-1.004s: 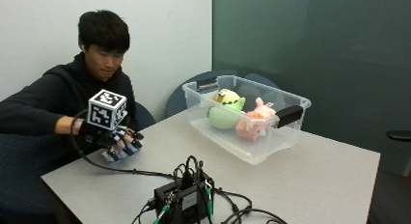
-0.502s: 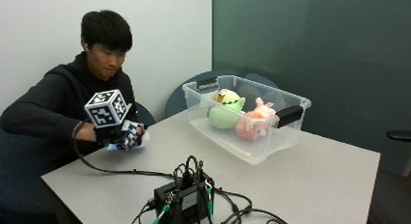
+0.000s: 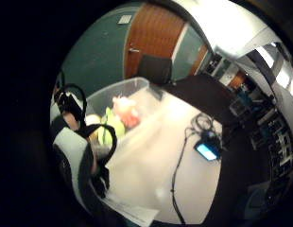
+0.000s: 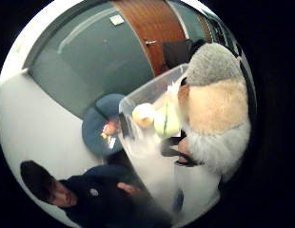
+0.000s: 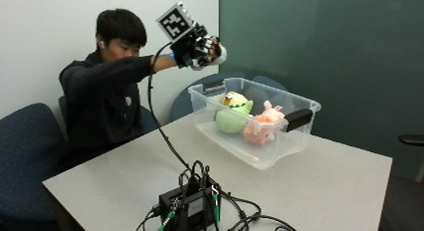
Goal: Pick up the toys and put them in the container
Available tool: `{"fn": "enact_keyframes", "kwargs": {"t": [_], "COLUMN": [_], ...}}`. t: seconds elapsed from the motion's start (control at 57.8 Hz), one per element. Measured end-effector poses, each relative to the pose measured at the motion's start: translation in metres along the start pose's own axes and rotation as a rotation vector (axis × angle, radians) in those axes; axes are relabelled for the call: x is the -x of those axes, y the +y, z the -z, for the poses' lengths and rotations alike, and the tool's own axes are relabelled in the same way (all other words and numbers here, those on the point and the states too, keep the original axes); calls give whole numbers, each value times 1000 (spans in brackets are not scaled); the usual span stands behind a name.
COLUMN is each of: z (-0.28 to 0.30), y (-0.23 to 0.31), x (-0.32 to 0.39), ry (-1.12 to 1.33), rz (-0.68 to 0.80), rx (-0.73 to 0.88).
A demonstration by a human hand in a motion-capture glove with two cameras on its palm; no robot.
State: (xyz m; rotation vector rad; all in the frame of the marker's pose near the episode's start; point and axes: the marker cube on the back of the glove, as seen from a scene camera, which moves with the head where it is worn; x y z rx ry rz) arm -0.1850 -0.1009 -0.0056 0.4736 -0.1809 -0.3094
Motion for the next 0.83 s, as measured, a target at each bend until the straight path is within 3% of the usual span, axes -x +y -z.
{"fn": "enact_keyframes", "kwargs": {"t": [0.156, 0.277, 0.346, 0.831], "z": [-49, -84, -93, -8], "y": [-46, -52, -42, 15], "x": [-25, -81, -83, -124], "ry": [145, 78, 70, 42], "rz": [-173, -372, -350, -264], "rx": [16, 333, 446, 227]}}
